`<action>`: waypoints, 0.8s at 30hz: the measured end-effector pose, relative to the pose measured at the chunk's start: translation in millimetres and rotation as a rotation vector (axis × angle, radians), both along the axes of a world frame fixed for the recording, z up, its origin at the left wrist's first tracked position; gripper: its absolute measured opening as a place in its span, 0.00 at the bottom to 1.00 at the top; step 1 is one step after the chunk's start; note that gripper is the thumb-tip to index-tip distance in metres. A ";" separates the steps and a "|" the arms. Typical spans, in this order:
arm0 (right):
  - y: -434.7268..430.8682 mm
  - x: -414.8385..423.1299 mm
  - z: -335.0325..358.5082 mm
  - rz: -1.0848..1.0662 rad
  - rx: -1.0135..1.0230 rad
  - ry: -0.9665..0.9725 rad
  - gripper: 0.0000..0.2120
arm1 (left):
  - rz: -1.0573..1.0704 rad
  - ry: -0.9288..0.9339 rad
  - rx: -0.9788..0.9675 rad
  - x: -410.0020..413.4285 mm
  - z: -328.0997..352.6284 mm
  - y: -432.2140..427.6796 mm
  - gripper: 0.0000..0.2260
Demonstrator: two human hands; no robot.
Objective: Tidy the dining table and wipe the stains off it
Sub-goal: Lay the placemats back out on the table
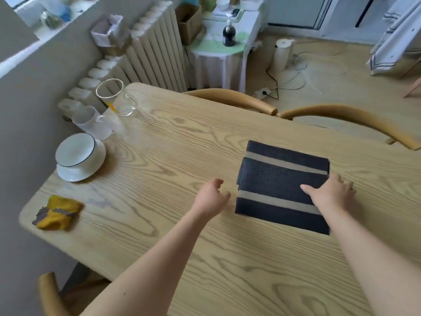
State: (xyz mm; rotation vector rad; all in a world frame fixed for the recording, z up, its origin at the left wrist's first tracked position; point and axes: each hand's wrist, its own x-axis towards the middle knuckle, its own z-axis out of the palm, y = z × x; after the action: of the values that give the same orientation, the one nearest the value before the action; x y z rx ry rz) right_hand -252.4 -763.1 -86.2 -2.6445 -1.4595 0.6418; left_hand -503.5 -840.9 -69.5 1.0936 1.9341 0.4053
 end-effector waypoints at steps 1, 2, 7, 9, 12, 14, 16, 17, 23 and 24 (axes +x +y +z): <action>0.3 1.9 -2.3 -0.023 0.017 0.042 0.38 | -0.008 -0.026 -0.036 7.2 -3.8 2.8 0.24; 2.1 2.2 -2.9 -0.044 0.030 0.087 0.38 | -0.017 -0.040 -0.063 12.0 -7.1 4.8 0.25; 7.5 4.1 3.5 -0.062 0.080 0.150 0.31 | -0.024 -0.032 -0.069 24.6 -16.2 9.9 0.26; 4.2 4.1 6.8 -0.020 0.135 0.118 0.26 | 0.006 -0.061 -0.045 23.5 -17.2 8.7 0.24; -0.7 9.7 12.7 0.044 0.229 0.042 0.15 | 0.011 -0.077 -0.011 21.1 -18.8 4.6 0.22; -1.3 14.4 17.9 0.105 0.295 -0.015 0.10 | 0.018 -0.068 0.008 20.5 -18.6 2.4 0.20; -1.0 15.7 26.6 0.176 0.386 -0.058 0.12 | 0.023 -0.042 0.046 19.0 -16.5 1.8 0.18; -1.7 13.0 32.3 0.201 0.427 -0.057 0.13 | 0.031 -0.033 0.064 16.5 -14.7 0.0 0.17; -14.0 -49.2 71.0 0.398 0.506 0.316 0.12 | 0.127 0.053 0.184 -2.0 -1.3 -15.4 0.17; -18.3 -65.1 75.4 0.401 0.482 0.399 0.10 | 0.142 0.080 0.225 -7.5 2.1 -19.1 0.17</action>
State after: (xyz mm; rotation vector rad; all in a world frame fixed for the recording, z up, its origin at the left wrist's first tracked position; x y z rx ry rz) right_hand -317.5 -781.5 -10.7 -1.7668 -1.7493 0.6832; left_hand -511.0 -860.0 -67.4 1.1314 2.0821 0.6801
